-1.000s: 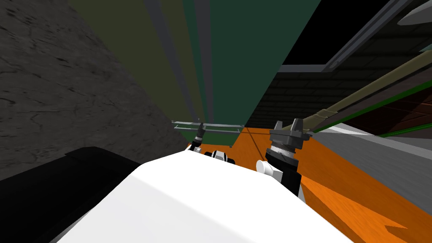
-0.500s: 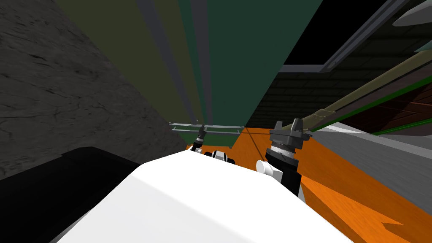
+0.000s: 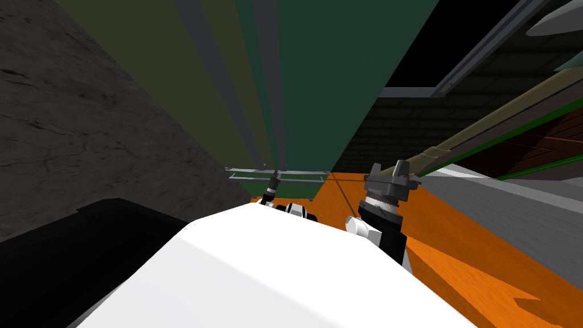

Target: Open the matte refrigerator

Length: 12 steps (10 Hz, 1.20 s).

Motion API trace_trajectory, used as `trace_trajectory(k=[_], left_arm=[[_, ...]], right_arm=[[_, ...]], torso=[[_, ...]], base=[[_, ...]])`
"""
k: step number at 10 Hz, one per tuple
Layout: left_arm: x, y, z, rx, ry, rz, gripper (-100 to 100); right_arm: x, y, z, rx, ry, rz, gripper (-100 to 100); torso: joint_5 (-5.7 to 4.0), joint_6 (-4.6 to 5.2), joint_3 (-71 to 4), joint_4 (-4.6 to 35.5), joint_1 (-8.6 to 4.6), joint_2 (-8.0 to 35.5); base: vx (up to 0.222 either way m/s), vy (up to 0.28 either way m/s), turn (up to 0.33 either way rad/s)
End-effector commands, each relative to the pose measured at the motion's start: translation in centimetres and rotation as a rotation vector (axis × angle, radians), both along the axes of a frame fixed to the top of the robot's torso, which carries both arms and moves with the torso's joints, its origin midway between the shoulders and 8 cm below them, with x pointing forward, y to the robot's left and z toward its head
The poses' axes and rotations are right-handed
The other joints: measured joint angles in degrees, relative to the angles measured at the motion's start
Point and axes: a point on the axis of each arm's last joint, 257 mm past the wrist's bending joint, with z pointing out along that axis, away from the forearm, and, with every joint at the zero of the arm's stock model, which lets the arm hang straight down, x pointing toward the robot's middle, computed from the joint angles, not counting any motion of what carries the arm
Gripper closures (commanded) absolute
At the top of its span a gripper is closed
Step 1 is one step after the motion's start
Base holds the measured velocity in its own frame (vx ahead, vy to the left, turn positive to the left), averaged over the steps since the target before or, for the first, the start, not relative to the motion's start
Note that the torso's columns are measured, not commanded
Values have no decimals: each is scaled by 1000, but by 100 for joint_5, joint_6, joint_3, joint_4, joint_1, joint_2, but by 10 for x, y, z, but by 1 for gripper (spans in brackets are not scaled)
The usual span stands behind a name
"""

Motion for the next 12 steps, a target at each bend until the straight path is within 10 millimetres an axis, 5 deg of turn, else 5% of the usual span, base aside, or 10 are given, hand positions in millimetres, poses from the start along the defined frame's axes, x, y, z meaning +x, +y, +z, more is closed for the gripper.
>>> trace_trajectory(k=[1, 4, 9, 10, 11, 12], left_arm=[[-1, -10, -14, -26, 20, -5, -100], [-2, -28, -23, -75, 36, -8, -100], [27, -28, -5, -66, 29, -11, -100], [19, -25, -17, -61, 52, -7, -100], [16, -26, -12, -65, 29, -8, 100], [10, -25, -15, -65, 29, -7, 100]], right_arm=[[0, 0, 0, 0, 0, 0, 0], [0, 0, 0, 0, 0, 0, 0], [0, 0, 0, 0, 0, 0, 0], [0, 0, 0, 0, 0, 0, 0], [0, 0, 0, 0, 0, 0, 0], [0, 0, 0, 0, 0, 0, 0]], torso=[[0, 0, -2, -1, 1, -4], [1, 0, 0, 0, 1, 0], [-18, 25, -42, 30, -5, -62], [-20, 27, -51, 30, -8, -76], [-10, 17, -42, 6, -8, -64], [2, 25, -42, -16, -3, -76]], base=[[49, 17, -39], [35, 14, -19], [-19, 2, 21], [-19, 1, 12], [27, 7, -14], [37, 9, -25]])
